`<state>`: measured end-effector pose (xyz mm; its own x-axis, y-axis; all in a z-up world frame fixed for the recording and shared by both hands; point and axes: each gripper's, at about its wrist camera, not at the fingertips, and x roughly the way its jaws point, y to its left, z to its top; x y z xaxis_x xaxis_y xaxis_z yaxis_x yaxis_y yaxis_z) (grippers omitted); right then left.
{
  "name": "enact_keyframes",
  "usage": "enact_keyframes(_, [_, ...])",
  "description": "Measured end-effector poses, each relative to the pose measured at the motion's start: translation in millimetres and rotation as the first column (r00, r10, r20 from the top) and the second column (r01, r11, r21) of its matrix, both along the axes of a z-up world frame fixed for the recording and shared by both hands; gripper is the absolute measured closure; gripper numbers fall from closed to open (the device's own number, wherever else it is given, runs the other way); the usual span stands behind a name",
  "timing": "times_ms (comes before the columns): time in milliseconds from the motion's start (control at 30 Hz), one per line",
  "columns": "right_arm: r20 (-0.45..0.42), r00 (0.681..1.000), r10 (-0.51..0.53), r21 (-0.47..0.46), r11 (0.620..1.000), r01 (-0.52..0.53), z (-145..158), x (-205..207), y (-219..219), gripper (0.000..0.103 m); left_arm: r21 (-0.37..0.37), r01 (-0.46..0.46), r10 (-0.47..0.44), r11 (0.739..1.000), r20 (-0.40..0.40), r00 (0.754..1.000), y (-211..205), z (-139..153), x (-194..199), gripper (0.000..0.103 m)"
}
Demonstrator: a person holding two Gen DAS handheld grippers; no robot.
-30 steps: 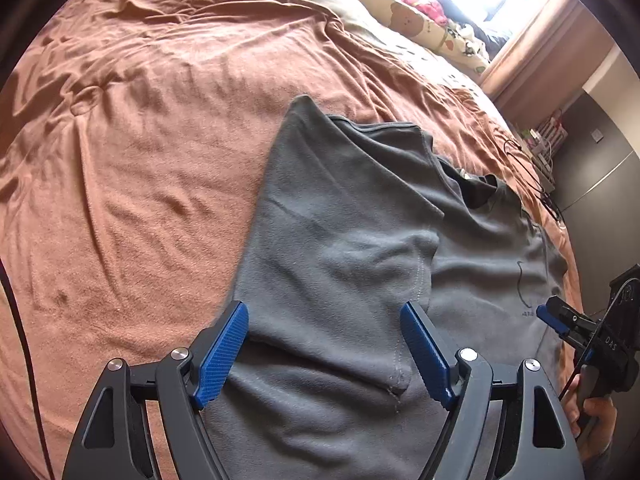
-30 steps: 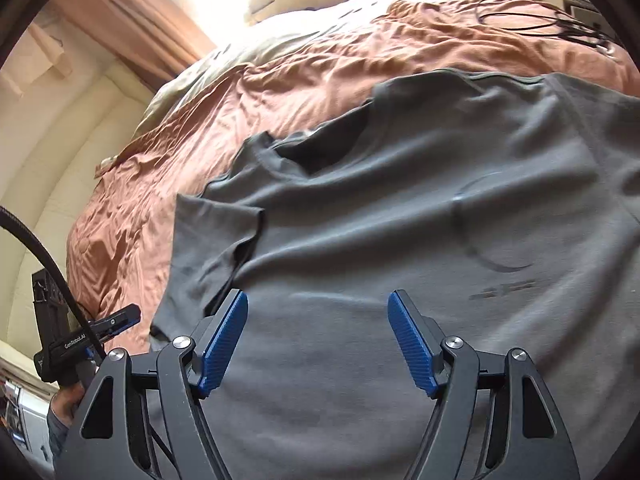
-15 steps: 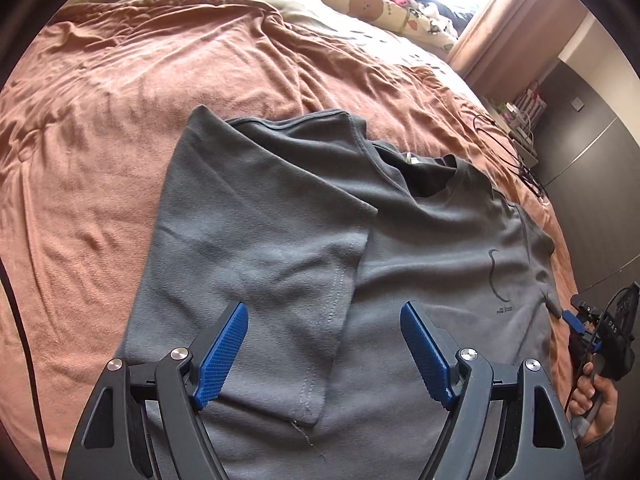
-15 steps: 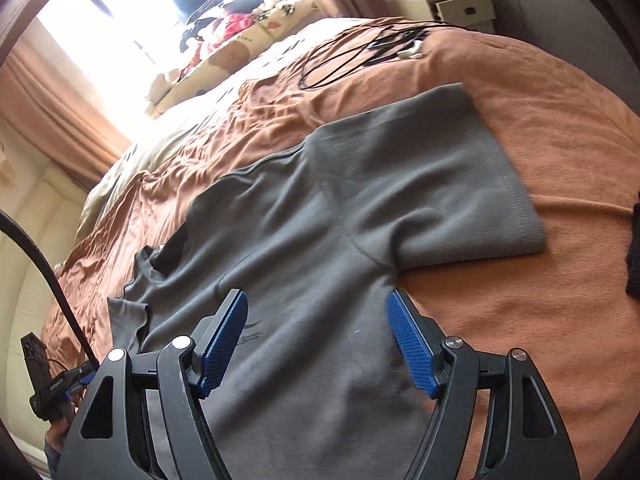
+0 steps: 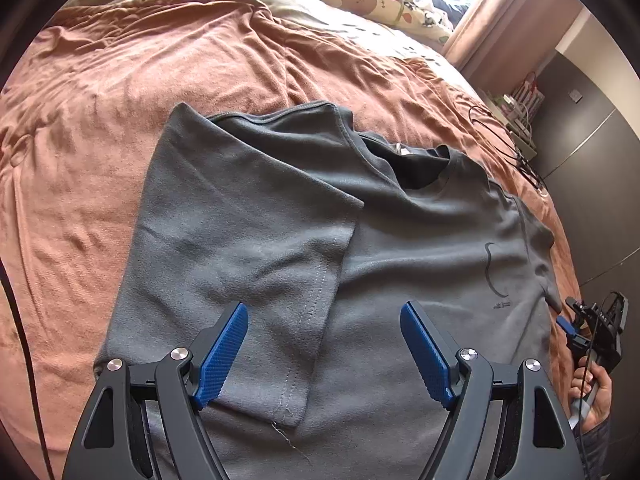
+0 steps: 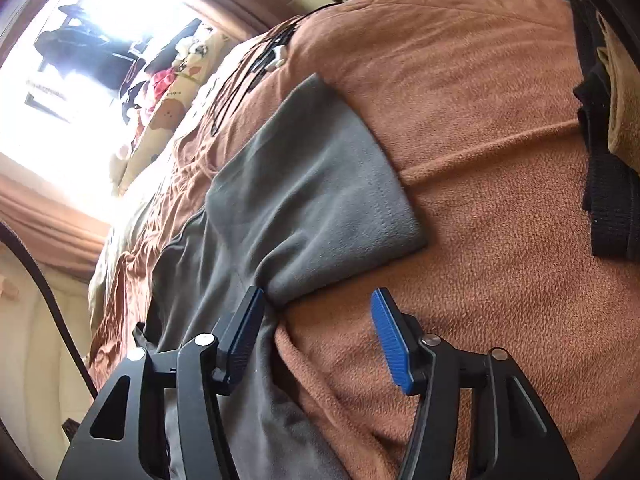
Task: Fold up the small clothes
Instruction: 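Move the right tool to the other sleeve and grasp its hem, then lift and fold the held sleeve over onto the shirt body, open the right tool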
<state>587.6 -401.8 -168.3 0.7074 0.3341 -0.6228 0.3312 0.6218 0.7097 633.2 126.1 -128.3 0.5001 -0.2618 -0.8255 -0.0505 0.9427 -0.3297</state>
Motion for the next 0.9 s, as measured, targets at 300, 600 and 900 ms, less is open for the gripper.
enact_keyframes(300, [-0.039, 0.990, -0.135, 0.073, 0.988, 0.138, -17.6, 8.9, -10.8, 0.080, 0.020, -0.003, 0.003, 1.000, -0.008, 1.000, 3.4, -4.4, -0.7, 0.023])
enact_keyframes(600, [0.024, 0.992, -0.126, -0.027, 0.992, 0.127, 7.0, 26.0, 0.8, 0.100, 0.026, -0.018, 0.019, 1.000, -0.007, 1.000, 12.9, -5.8, -5.6, 0.023])
enact_keyframes(900, [0.202, 0.978, 0.042, -0.193, 0.981, -0.002, 83.2, 36.4, 50.5, 0.100, 0.012, -0.038, 0.038, 0.999, -0.006, 0.999, 21.5, -5.8, -9.8, 0.023])
